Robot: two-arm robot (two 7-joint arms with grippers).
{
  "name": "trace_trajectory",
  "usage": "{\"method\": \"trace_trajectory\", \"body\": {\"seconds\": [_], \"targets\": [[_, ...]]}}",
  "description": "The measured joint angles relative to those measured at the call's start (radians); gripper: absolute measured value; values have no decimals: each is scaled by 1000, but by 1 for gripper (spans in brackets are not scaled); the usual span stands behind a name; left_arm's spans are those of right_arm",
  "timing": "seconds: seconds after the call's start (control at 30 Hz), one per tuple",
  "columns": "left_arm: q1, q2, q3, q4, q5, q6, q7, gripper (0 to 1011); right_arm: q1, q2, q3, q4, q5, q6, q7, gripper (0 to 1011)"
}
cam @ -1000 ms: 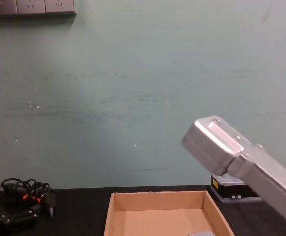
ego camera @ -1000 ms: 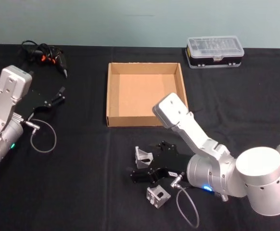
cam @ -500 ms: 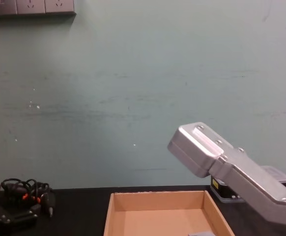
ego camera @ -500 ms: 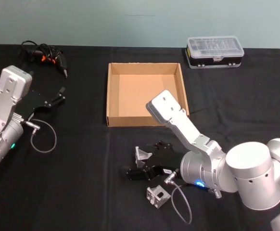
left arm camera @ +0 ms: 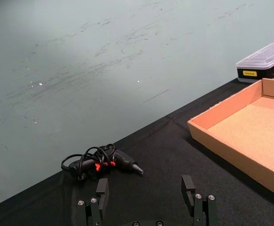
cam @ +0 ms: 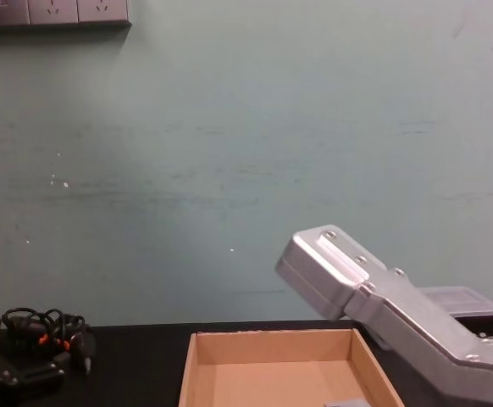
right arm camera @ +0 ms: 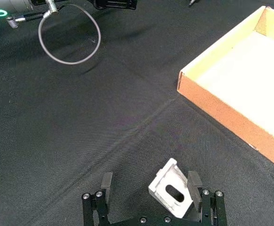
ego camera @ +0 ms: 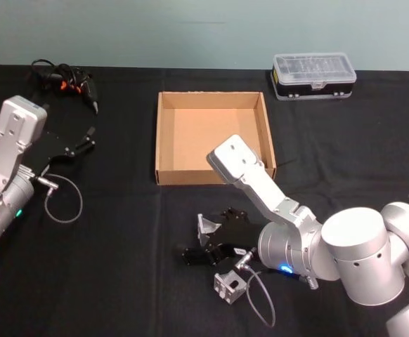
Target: Use one hand to pick up the angle iron from the table and place it into the box.
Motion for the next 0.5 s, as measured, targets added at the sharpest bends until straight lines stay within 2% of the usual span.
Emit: {"method": "trace_trajectory", "body": {"seconds": [0.27, 0.43, 0.5], "targets": [[0, 0, 0, 0, 0, 0, 0, 1011, 1, -4, -1, 4, -21, -7, 18, 995], [0, 0, 0, 0, 0, 0, 0, 1011, 2, -7, -3, 10, -34, -10, 29, 908], [0, 0, 0, 0, 0, 0, 0, 1011, 2, -9, -3, 12, -37, -8, 31, 841]]}}
